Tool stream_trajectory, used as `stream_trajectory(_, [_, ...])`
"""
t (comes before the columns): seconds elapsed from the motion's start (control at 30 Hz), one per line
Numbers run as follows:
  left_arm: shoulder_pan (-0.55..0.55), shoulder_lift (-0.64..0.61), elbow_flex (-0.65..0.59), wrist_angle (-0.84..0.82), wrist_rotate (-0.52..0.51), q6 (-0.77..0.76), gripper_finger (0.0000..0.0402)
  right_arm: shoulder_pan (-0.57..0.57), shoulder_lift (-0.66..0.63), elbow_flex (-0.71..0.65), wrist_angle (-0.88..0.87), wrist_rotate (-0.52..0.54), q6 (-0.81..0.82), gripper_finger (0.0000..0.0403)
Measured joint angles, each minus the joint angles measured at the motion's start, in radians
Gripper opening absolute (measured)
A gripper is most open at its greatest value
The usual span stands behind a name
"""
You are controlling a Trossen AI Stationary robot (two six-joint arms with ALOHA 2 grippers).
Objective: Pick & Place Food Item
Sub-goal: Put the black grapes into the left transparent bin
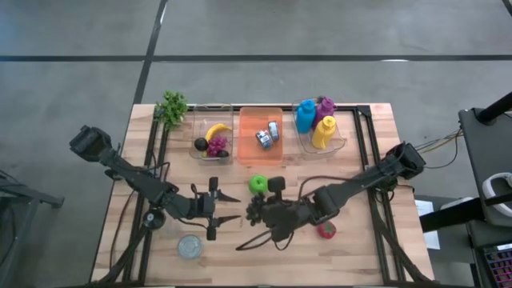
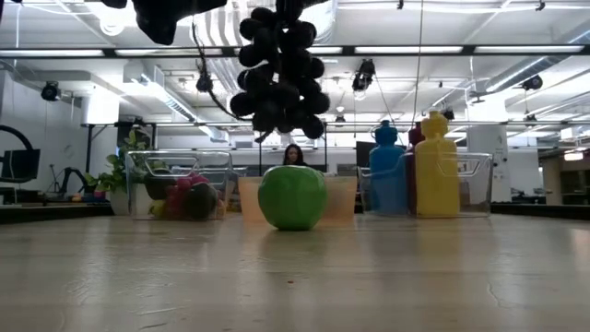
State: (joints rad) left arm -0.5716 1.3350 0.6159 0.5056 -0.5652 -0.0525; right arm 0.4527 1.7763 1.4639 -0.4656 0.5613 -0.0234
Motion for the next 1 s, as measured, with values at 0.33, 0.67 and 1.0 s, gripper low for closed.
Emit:
stream_trajectory(0.33, [0.000,0.000,0.000,0.000,0.000,0.000,0.0220,-0.009,0.000,0.000,0.084,0.001,-0.067,0.0008])
stream_trajectory(0.67, [0.006,0.000,0.001,0.000,0.001,-0.003,0.0219,-0.009,0.000,-0.001,0.119,0.000,-0.082,0.0008])
stream_trajectory(1.0, [0.024,0.004,0.000,-0.011,0.006,-0.032,0.0216,-0.008,0.000,-0.001,0.144,-0.001,-0.094,0.0008])
